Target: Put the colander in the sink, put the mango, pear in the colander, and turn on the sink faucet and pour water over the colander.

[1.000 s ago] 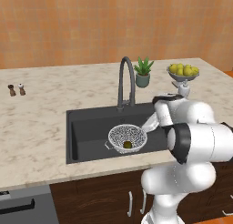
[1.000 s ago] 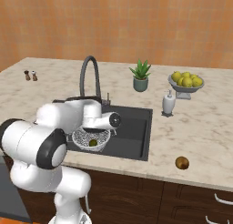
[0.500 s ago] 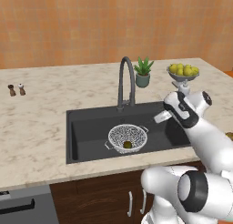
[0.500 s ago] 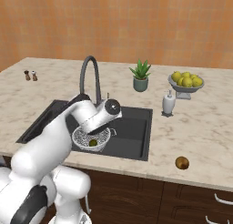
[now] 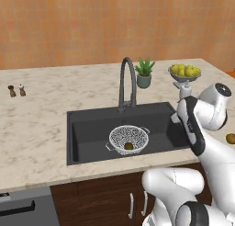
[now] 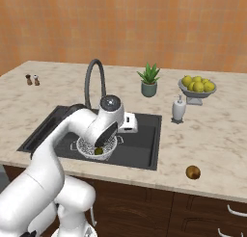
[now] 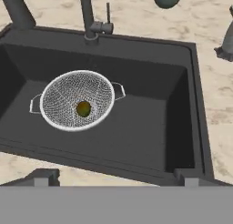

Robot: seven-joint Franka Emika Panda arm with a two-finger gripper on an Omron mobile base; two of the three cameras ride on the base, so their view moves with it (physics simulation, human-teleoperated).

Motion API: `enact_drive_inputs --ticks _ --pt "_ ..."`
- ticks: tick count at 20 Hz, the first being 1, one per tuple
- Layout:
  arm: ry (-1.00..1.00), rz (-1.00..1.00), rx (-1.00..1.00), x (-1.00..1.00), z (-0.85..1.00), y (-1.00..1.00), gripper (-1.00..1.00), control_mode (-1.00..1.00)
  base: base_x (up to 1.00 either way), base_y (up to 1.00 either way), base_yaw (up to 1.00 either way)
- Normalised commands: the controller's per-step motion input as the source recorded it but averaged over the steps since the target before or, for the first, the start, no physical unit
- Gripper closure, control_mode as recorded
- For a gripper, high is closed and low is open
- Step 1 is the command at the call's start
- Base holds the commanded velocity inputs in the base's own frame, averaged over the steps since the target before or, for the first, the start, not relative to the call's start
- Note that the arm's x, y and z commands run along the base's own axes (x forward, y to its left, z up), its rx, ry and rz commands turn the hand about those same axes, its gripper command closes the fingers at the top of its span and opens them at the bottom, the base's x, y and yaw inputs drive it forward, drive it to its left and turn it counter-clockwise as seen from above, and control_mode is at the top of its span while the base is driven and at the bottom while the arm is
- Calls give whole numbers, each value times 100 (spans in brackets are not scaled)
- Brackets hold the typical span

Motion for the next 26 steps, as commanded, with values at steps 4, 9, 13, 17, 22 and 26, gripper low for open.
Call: enact_drive_inputs --ticks 4,9,13,17,22,26 --pt "33 -29 -6 -63 32 -55 -100 -100 0 0 0" --pt "7 -16 -3 -80 3 -55 -100 -100 0 0 0" --pt "0 -10 -1 -44 0 -66 -100 -100 0 0 0" --pt "4 -5 0 -15 5 -66 -100 -100 0 0 0" --pt "3 -3 0 -3 0 -68 -100 -100 0 0 0" --pt "5 0 0 0 -1 -57 -100 -100 0 0 0"
